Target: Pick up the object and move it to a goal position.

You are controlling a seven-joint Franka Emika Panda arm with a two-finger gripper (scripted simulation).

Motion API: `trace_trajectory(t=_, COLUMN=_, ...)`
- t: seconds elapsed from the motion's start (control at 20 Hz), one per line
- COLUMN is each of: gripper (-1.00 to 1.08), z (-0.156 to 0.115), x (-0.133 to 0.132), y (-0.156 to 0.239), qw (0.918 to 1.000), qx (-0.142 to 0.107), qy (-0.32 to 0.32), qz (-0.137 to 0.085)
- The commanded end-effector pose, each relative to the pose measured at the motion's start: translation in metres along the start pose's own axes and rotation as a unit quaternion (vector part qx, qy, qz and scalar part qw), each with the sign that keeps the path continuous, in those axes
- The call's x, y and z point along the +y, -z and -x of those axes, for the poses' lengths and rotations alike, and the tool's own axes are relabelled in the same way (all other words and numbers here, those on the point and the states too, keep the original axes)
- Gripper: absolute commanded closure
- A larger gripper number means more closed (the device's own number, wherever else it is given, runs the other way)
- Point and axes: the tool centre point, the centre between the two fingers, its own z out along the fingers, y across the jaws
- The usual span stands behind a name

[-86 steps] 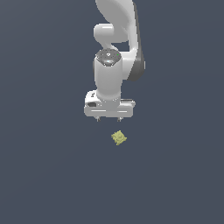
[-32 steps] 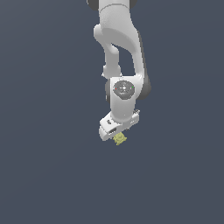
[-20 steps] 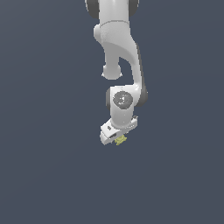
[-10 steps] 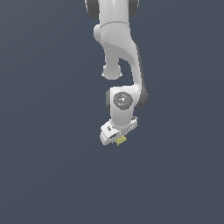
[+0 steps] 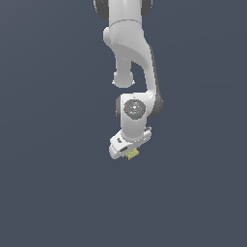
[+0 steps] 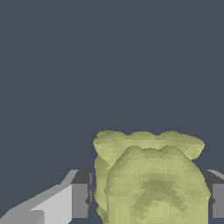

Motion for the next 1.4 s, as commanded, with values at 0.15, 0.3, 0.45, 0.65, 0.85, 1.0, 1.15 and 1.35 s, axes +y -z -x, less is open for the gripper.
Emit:
trace_trajectory(t=0.15, gripper=1.08, z=0.001, x=0.012, y=0.032, qw=1.0, qx=0.001, qy=0.0, qz=0.0)
trace_trajectory(t=0.3, gripper=1.08, z=0.002, x=0.021, y=0.057, qw=1.0, qx=0.001, qy=0.0, qz=0.0)
trace_trajectory(t=0.45, gripper=1.08, z=0.002, x=0.031, y=0.087, qw=1.0, qx=0.001, qy=0.0, qz=0.0)
trace_trajectory(t=0.65, gripper=1.08, z=0.003, x=0.047, y=0.13, qw=1.0, qx=0.001, qy=0.0, qz=0.0)
trace_trajectory(t=0.85, gripper=1.08, z=0.003, x=0.063, y=0.172, qw=1.0, qx=0.001, qy=0.0, qz=0.0)
trace_trajectory(t=1.0, gripper=1.08, z=0.003, x=0.073, y=0.197, qw=1.0, qx=0.001, qy=0.0, qz=0.0)
trace_trajectory(t=1.15, gripper=1.08, z=0.003, x=0.081, y=0.217, qw=1.0, qx=0.001, qy=0.0, qz=0.0)
trace_trajectory(t=1.35, gripper=1.08, z=0.002, x=0.088, y=0.236, qw=1.0, qx=0.001, qy=0.0, qz=0.0)
